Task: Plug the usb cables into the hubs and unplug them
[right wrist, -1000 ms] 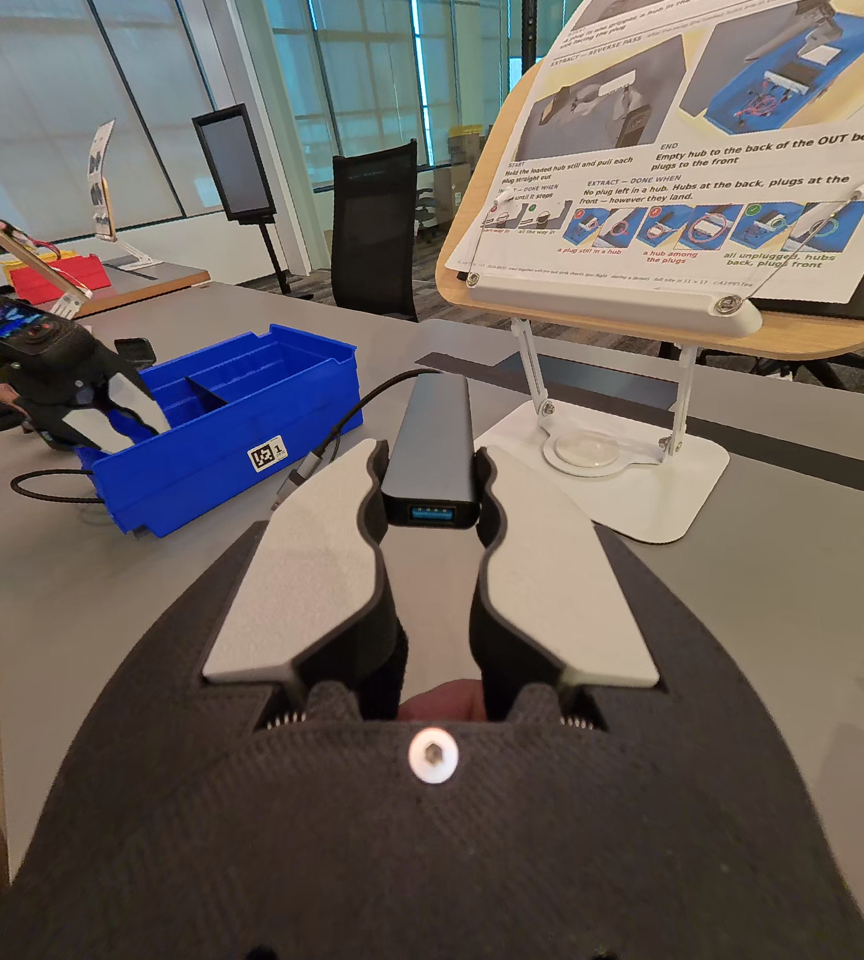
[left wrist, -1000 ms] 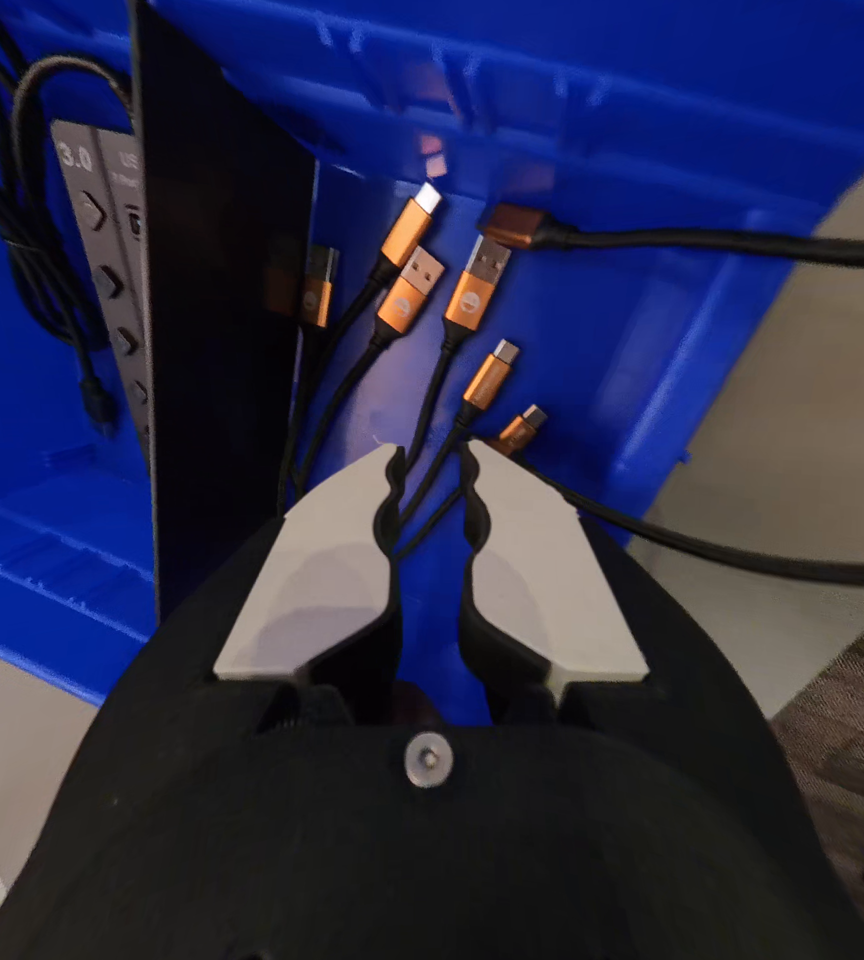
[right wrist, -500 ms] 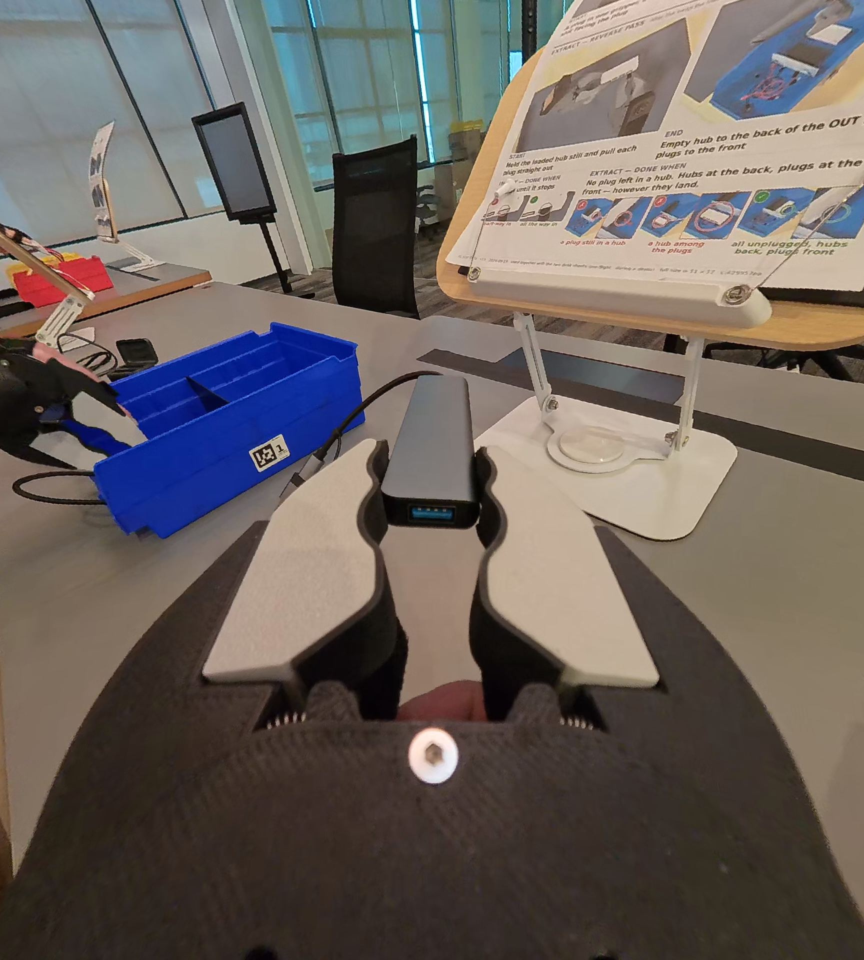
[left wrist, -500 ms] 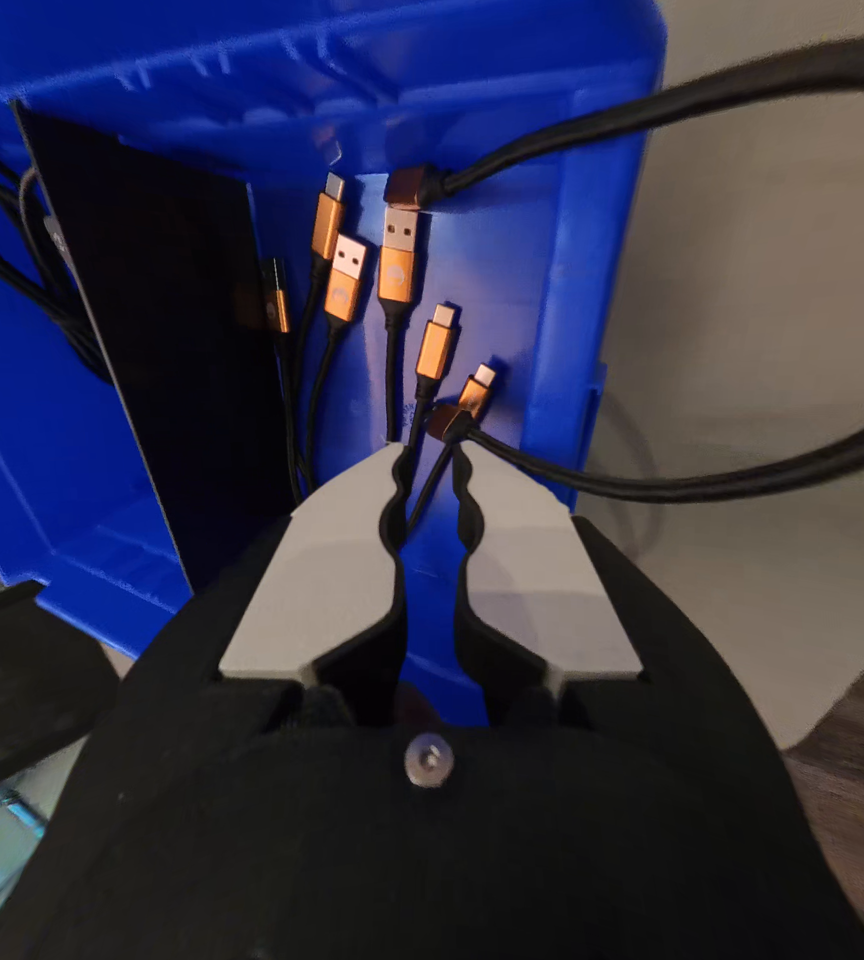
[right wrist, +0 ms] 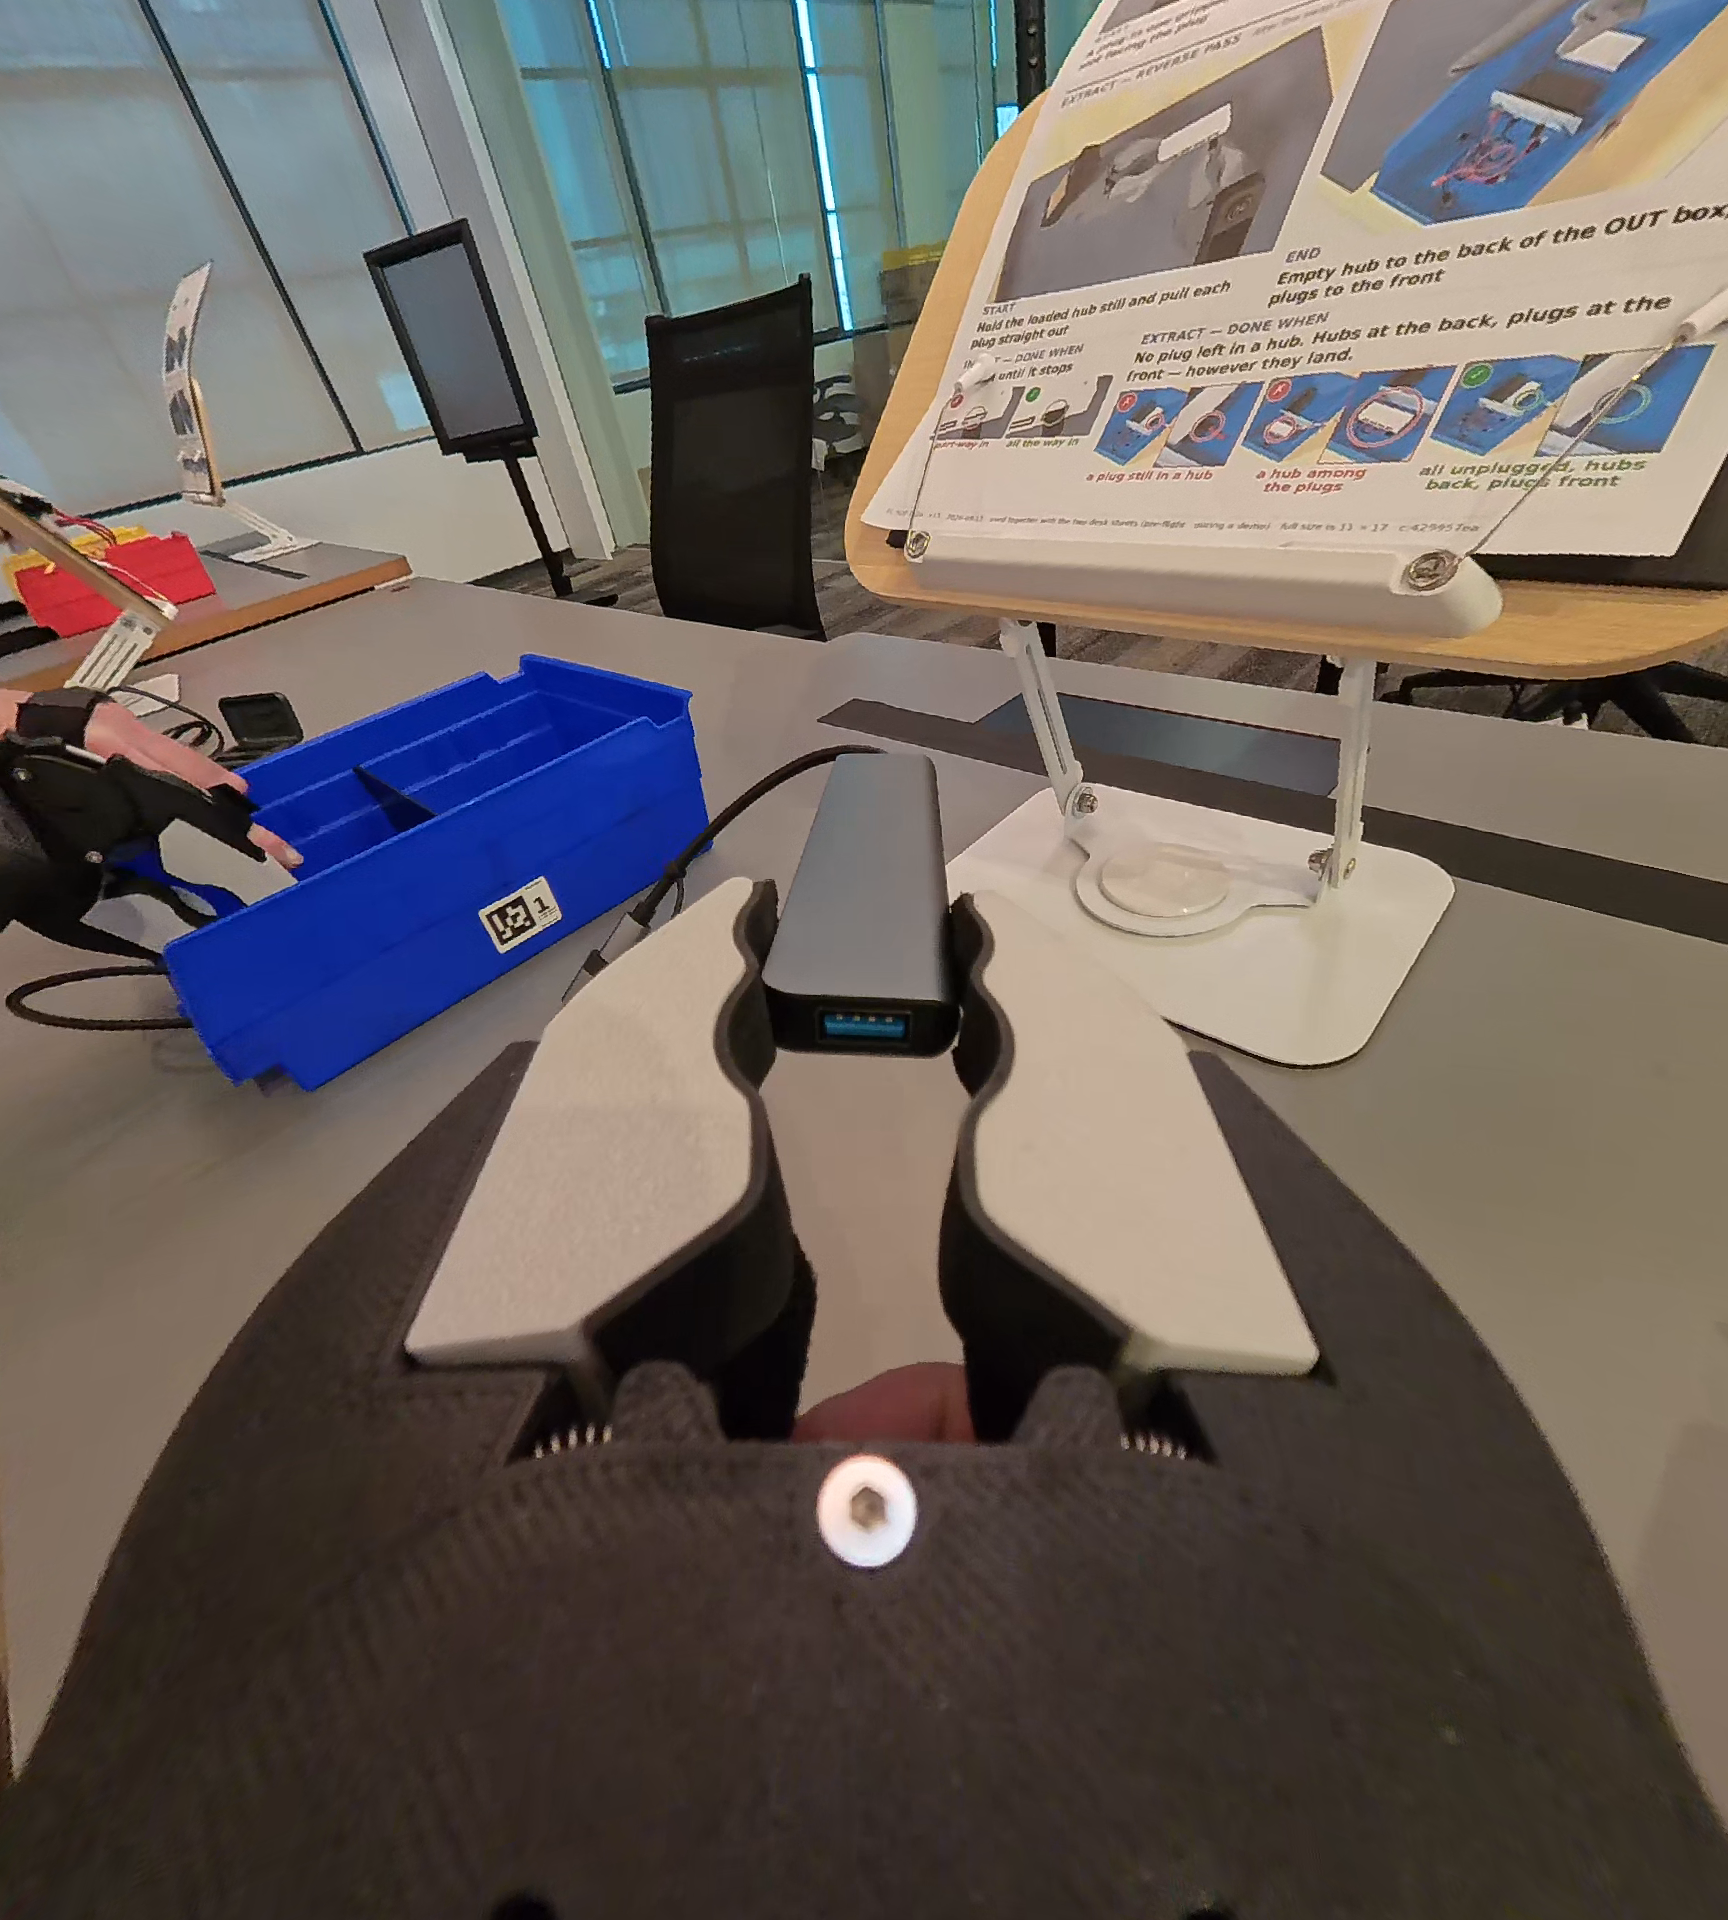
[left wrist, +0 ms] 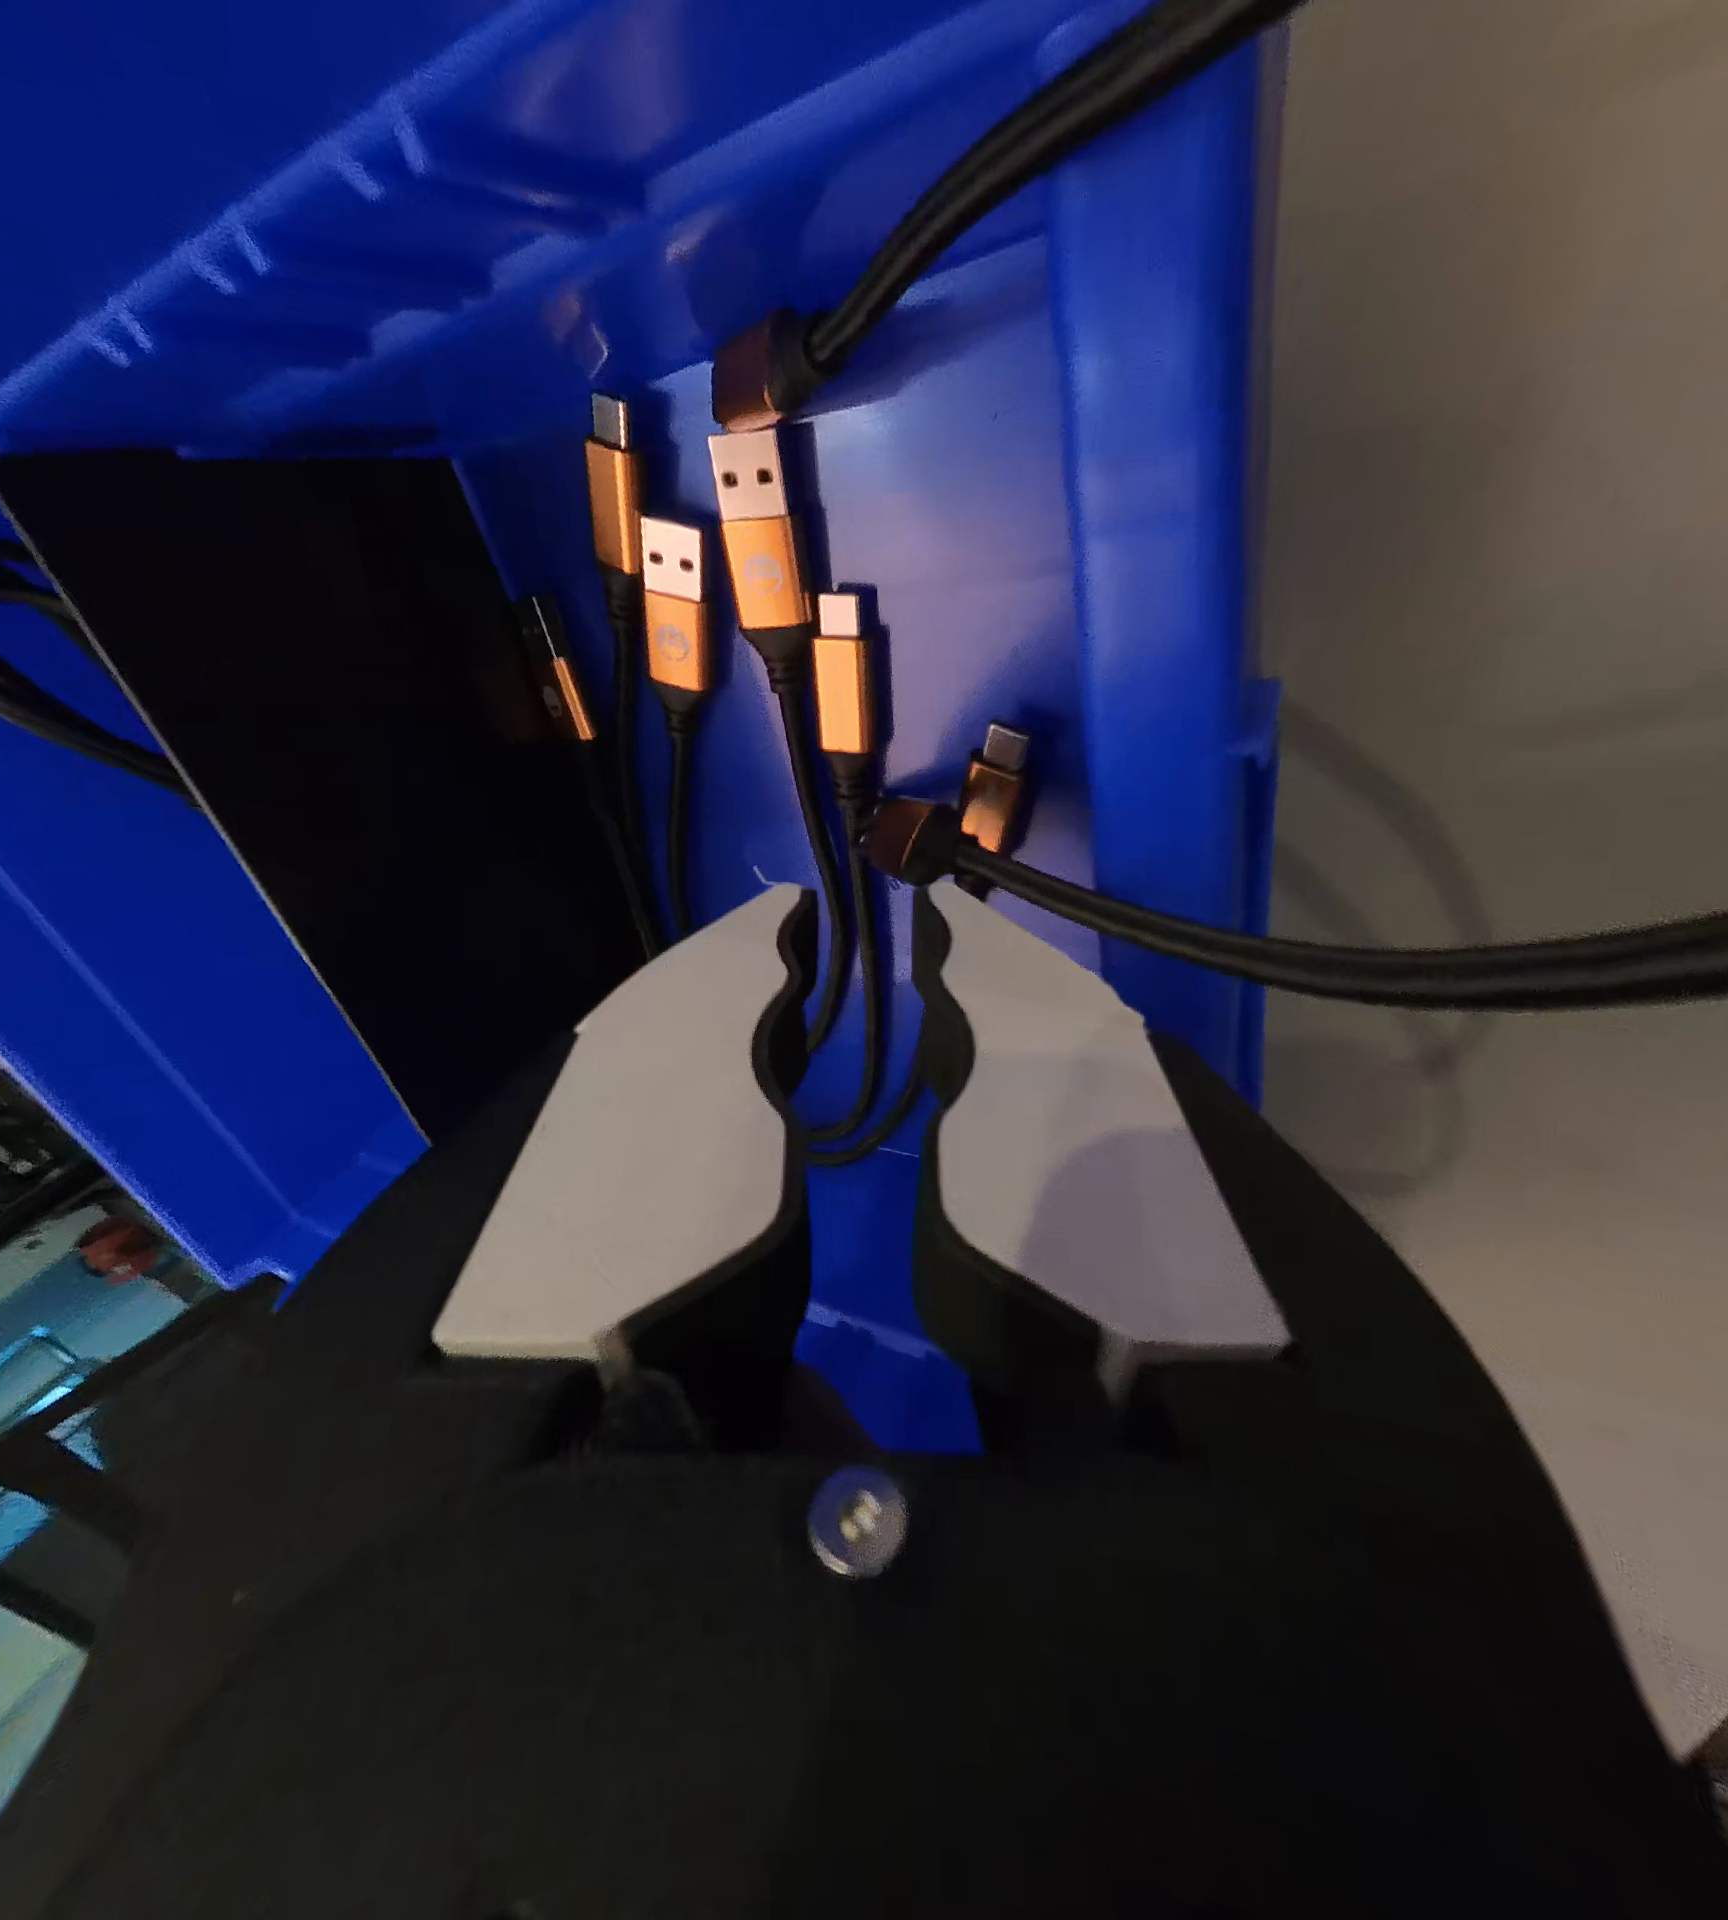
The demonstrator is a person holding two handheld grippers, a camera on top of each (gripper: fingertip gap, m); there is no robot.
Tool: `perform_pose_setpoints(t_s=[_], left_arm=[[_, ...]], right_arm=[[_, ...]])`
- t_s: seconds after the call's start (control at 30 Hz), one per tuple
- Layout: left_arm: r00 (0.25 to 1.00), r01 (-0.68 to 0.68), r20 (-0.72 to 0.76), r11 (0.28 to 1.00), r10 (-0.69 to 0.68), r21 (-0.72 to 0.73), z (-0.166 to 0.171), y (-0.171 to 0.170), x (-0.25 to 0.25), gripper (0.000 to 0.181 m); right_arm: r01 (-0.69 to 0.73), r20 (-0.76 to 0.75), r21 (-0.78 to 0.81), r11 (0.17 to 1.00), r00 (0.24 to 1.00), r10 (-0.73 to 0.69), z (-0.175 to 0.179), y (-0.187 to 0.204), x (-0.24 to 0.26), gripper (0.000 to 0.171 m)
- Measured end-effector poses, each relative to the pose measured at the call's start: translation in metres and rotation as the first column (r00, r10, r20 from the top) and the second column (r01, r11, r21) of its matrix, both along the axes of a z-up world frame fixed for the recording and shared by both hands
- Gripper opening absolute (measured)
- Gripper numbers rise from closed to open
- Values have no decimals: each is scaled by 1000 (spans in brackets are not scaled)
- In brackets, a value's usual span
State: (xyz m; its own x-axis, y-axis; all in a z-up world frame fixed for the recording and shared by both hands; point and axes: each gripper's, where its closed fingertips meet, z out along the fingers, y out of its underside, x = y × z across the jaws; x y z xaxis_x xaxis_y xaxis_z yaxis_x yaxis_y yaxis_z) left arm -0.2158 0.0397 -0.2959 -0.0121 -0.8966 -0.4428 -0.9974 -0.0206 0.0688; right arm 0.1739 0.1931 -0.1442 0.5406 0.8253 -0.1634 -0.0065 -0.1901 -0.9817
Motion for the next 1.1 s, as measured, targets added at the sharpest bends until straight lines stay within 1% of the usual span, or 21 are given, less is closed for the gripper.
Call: perform_pose_setpoints(t_s=[0.1, 0.23, 0.3, 0.37, 0.47, 0.5, 0.57, 0.7, 0.8, 0.9, 1.0, 1.1], left_arm=[[999, 53, 1, 999, -53, 6, -1, 2, 9, 18], [996, 87, -29, 996, -87, -3, -8, 4, 9, 10], [996, 86, -16, 996, -86, 6, -8, 5, 11, 8], [995, 99, -2, 994, -99, 38, -6, 7, 13, 14], [992, 129, -18, 990, -128, 57, -4, 9, 16, 25], [990, 142, -31, 989, -140, 52, -4, 8, 16, 28], [985, 163, -59, 986, -162, 24, -5, 6, 17, 26], [962, 224, -142, 971, -233, -78, -9, -5, 12, 13], [938, 274, -185, 953, -294, -127, -11, -7, 8, 17], [916, 319, -203, 935, -347, -155, -14, -6, 11, 18], [894, 368, -214, 917, -395, -153, -15, -4, 17, 9], [878, 398, -224, 905, -423, -148, -16, -4, 22, 9]], right_arm=[[0, 2, -3, 1000, 1000, 0, -1, 0, 0, 31], [6, 4, -3, 1000, 1000, -6, -2, 1, 0, 31], [8, 2, -2, 1000, 1000, -8, -1, 2, 1, 31], [8, 2, -4, 1000, 1000, -8, -2, 2, 2, 31], [8, 1, -9, 1000, 1000, -8, -3, 3, 2, 31], [8, 3, -10, 1000, 1000, -8, -4, 3, 1, 31], [9, 4, -9, 1000, 1000, -9, -4, 3, 1, 31], [14, 5, -8, 1000, 1000, -14, -5, 4, 2, 31], [15, 8, -10, 1000, 1000, -15, -6, 5, 2, 31], [18, 10, -12, 1000, 1000, -18, -7, 6, 3, 31], [22, 9, -17, 1000, 1000, -22, -8, 8, 4, 31], [26, 6, -21, 999, 1000, -26, -9, 10, 6, 31]])
